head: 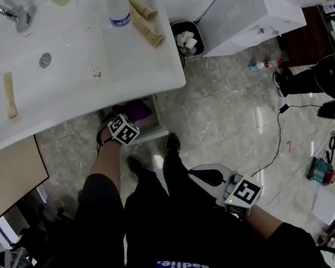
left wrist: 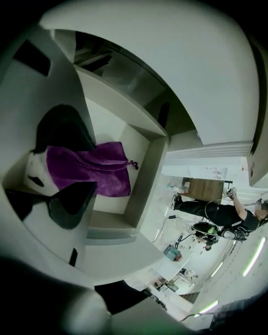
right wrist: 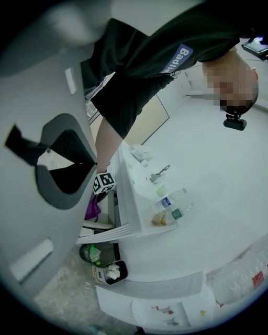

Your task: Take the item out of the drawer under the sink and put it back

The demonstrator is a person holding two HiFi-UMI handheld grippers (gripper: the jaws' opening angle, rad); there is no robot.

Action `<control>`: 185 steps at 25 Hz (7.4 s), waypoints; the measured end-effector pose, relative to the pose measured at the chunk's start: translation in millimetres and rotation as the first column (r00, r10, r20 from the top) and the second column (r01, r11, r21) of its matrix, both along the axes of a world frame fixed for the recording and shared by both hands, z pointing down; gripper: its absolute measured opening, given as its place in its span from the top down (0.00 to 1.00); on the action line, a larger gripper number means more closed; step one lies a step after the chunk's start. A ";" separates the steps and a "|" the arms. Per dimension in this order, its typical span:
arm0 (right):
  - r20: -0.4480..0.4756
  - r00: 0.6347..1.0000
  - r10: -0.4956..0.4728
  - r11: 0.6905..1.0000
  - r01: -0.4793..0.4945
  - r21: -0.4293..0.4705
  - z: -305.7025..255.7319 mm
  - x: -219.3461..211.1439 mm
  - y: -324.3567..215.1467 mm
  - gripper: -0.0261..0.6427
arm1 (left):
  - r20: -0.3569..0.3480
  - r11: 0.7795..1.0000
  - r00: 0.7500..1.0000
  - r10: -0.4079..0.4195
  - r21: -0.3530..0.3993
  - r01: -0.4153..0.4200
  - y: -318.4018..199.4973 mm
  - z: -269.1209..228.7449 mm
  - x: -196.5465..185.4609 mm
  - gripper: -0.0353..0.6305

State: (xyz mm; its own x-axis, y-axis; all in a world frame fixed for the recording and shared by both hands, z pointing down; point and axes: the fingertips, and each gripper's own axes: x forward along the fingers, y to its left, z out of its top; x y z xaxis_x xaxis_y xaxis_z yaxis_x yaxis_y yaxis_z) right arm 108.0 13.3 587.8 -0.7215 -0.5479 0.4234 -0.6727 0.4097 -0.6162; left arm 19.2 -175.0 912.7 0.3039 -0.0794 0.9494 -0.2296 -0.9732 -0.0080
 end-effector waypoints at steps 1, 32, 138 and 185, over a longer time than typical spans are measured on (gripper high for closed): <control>-0.001 1.000 -0.002 1.000 0.002 -0.006 2.0 0.3 0.4 0.96 | 0.011 1.000 1.000 0.019 -0.001 -0.019 -0.2 2.5 0.3 0.70; 0.009 1.000 0.002 0.996 -0.002 0.086 -41.8 -7.3 -7.1 0.96 | -0.003 0.997 0.999 0.042 0.065 -0.042 9.9 -84.0 -9.6 0.82; -0.157 0.987 -0.030 0.974 0.064 0.218 -101.7 -36.3 4.4 0.96 | -0.530 0.958 0.828 -0.183 0.093 0.271 87.7 -324.3 -13.9 0.83; -0.201 0.979 0.017 0.991 -0.044 -0.128 36.6 46.0 7.5 0.96 | -0.004 0.999 1.000 -0.001 -0.039 0.000 -0.8 6.5 8.5 0.76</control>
State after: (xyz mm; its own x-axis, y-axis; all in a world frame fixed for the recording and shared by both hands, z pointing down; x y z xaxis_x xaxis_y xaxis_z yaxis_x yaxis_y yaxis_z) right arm 154.0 20.9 624.4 -0.5993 -0.4983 0.6265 -0.7981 0.3116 -0.5157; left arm 27.7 -175.7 919.3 0.3075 -0.0421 0.9506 -0.2300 -0.9727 0.0313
